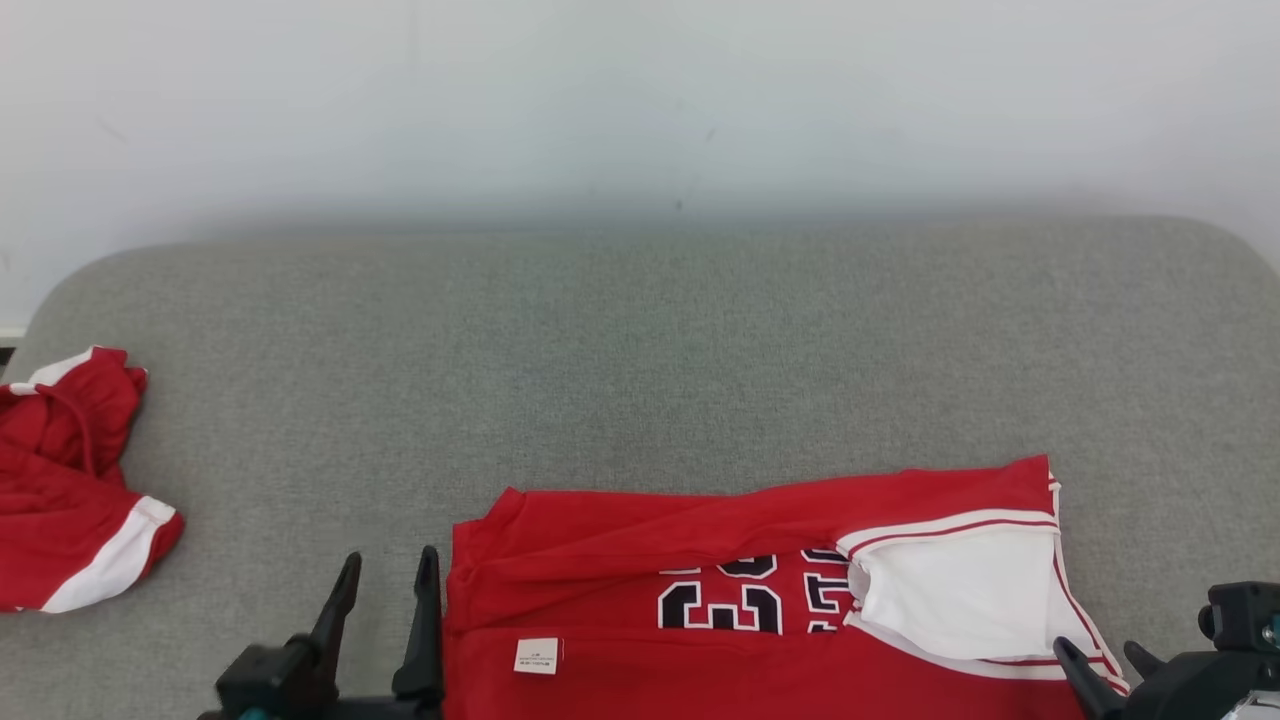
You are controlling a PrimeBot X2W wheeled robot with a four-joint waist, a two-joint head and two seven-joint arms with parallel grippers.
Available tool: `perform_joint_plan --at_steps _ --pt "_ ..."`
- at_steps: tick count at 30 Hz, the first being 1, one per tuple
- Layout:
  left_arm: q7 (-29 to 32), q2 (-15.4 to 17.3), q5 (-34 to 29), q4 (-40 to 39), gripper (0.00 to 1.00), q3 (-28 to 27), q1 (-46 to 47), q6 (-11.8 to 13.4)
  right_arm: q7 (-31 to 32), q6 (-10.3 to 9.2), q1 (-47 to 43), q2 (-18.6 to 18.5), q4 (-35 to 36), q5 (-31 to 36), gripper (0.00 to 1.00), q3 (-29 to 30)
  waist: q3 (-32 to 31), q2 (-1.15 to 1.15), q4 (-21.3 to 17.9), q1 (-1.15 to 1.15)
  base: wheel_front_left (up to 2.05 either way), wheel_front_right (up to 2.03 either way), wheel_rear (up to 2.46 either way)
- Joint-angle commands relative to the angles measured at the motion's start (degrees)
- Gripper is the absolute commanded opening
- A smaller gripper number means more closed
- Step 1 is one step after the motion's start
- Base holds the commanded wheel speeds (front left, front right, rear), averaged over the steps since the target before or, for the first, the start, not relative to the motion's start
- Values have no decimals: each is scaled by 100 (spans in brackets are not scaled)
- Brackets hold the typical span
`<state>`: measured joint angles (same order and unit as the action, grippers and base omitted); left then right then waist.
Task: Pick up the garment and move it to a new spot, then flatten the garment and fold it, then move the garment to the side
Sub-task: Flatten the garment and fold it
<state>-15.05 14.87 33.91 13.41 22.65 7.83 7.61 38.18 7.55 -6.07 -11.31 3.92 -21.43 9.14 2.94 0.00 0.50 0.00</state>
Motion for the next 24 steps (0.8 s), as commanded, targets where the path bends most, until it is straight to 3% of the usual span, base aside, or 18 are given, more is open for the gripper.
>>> perform_joint_plan --at_steps 1,12,24 --pt "-13 -67 -160 -134 100 -148 -169 -70 -45 -13 -44 36 -23 25 100 29 -138 0 68 0 0 0 0" --pt "-14 -991 -1846 -1326 100 -1839 -1476 -1122 -424 -13 262 175 -673 107 100 237 -389 0 141 0 0 0 0" --pt "-15 -1195 -2224 -1544 100 -2295 -1792 -1447 -654 -13 1173 -15 -1937 255 100 278 -323 0 198 0 0 0 0"
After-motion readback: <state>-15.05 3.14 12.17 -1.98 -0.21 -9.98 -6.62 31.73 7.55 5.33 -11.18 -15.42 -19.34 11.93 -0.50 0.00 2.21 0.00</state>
